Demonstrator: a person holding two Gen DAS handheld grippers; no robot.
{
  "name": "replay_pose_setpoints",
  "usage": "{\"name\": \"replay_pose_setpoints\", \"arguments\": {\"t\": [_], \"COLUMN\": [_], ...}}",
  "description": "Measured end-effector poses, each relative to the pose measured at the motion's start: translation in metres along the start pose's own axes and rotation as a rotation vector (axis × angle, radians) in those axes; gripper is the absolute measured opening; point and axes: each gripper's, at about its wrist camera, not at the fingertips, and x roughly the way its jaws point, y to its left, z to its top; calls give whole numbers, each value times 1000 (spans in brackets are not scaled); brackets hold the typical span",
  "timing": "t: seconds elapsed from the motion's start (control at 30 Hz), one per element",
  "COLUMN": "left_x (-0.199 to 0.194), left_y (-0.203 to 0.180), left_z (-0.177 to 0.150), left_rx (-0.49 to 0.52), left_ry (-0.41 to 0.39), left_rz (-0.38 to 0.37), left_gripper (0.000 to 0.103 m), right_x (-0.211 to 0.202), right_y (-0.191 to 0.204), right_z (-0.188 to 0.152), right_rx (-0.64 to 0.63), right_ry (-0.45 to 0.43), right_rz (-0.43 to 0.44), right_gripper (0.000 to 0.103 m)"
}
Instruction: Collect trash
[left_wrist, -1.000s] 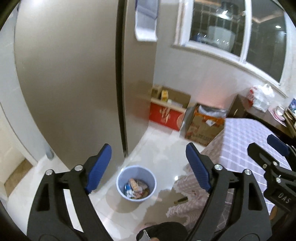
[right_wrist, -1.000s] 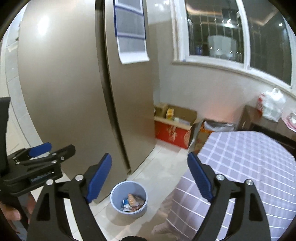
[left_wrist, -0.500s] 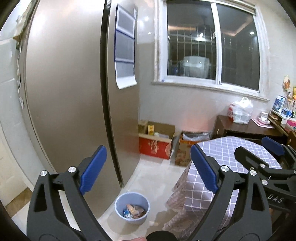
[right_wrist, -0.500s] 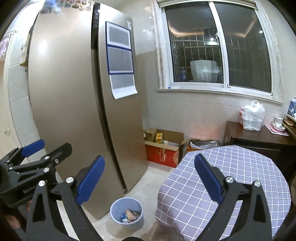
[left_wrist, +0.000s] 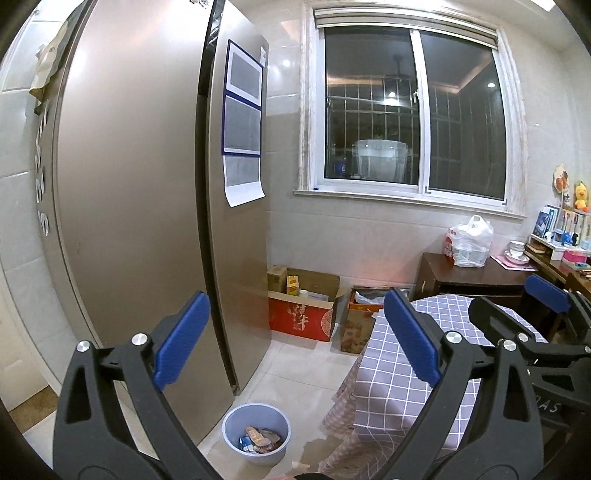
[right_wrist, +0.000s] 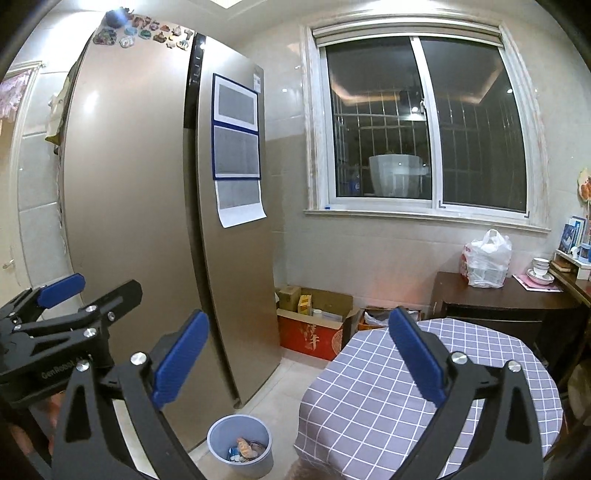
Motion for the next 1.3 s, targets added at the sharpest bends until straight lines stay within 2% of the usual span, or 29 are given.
{"name": "replay_pose_setpoints", "arguments": {"t": [0.33,1.3], "left_x": [5,14], "left_y": [-5,-8], "left_z": [-6,-10], "left_rx": [24,29], "left_ry": [4,37], "left_rz": [23,19], "left_gripper": [93,93], "right_x": [8,19], "right_y": [-2,-8], "right_z": [-2,-10], "right_rx": [8,31], "right_ry": [17,48], "right_rz": [7,19], "right_gripper": [96,96]}}
